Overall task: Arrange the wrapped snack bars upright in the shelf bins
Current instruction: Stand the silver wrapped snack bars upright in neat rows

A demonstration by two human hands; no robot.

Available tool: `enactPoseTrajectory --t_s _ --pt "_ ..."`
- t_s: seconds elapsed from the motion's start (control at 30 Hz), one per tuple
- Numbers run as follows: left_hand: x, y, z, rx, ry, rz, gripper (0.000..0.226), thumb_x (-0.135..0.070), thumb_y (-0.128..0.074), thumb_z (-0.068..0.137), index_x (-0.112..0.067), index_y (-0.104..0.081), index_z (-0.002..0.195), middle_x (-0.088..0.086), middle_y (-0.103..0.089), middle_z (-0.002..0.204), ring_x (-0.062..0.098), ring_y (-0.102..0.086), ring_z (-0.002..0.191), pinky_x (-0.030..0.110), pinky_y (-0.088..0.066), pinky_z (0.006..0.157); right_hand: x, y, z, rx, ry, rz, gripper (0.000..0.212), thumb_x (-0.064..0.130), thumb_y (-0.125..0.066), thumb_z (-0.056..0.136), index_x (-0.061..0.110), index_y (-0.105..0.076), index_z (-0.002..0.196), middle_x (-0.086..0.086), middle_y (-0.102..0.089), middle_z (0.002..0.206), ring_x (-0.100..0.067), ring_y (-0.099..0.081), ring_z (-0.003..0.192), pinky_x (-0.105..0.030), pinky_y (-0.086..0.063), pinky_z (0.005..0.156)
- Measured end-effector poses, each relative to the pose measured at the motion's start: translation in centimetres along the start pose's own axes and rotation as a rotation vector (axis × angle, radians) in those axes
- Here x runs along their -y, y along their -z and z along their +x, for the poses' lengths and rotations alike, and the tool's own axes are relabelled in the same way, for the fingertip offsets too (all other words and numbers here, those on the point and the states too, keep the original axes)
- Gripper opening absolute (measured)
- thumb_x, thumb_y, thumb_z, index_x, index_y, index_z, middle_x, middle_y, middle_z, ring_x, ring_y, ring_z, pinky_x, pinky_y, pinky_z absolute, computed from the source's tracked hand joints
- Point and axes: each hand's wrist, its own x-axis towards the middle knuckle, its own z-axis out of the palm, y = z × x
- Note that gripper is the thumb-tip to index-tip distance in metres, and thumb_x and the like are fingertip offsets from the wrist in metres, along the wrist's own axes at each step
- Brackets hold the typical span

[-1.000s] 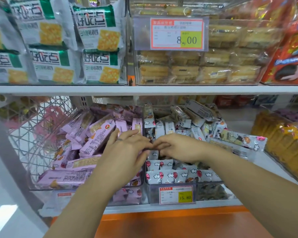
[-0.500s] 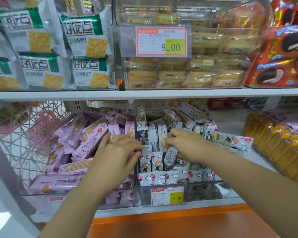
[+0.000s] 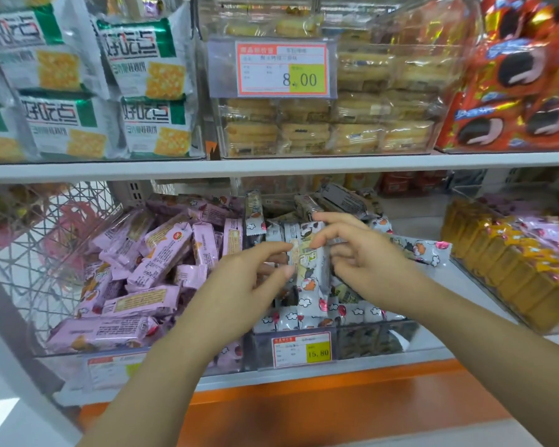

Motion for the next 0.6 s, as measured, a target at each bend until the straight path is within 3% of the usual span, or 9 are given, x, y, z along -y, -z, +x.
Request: enactPoseTrajectory --t_s 0.1,0.2,0.33,0.47,0.6 --pt "-0.9 -0.5 0.2 0.074 0.086 -0.298 0.039 -0.044 -0.057 0.084 -0.057 -0.040 0.116 -0.019 -0.060 0.108 -0.006 -0.063 0.089 0.014 -0.051 0.078 0.7 -0.2 -0.4 -0.056 -0.014 0.149 0.026 0.002 -0.049 0.092 0.024 -0.062 0.095 0.020 -0.039 0.136 -0.021 -0.064 0.098 -0.029 -0.050 0.088" --pt "-1.1 -0.6 0.5 0.090 0.109 -0.467 0.060 -0.047 -0.061 0.075 -0.047 -0.039 0.131 -0.005 -0.060 0.117 0.003 -0.066 0.091 0.030 -0.053 0.085 1.6 -0.2 -0.5 -0.145 0.003 0.287 0.015 0.012 -0.060 0.089 0.027 -0.057 0.091 0.015 -0.045 0.129 -0.009 -0.066 0.089 -0.019 -0.052 0.080" --pt "-1.3 0.1 1.0 -0.038 0.101 -0.555 0.060 -0.031 -0.064 0.077 -0.036 -0.042 0.132 -0.006 -0.064 0.111 0.007 -0.066 0.087 0.019 -0.053 0.072 2.2 1.1 -0.2 -0.157 -0.016 0.330 0.039 0.005 -0.070 0.080 0.032 -0.049 0.100 0.001 -0.049 0.120 -0.011 -0.065 0.082 -0.023 -0.054 0.070" --pt "-0.9 0.9 1.6 -0.192 0.027 -0.418 0.053 -0.020 -0.075 0.074 -0.046 -0.049 0.114 -0.014 -0.062 0.099 0.003 -0.060 0.085 0.020 -0.050 0.072 2.0 2.3 -0.5 -0.098 -0.037 -0.021 0.040 0.034 -0.073 0.077 0.041 -0.048 0.107 0.018 -0.049 0.121 -0.001 -0.052 0.107 -0.023 -0.044 0.092" --pt "-1.6 1.3 2.1 -0.138 0.003 -0.293 0.051 -0.026 -0.078 0.071 -0.049 -0.052 0.109 -0.015 -0.061 0.094 0.018 -0.056 0.069 0.028 -0.048 0.064 2.2 2.0 0.1 -0.069 0.006 -0.345 0.037 0.045 -0.070 0.075 0.036 -0.052 0.107 0.017 -0.049 0.113 0.000 -0.036 0.109 -0.025 -0.036 0.089"
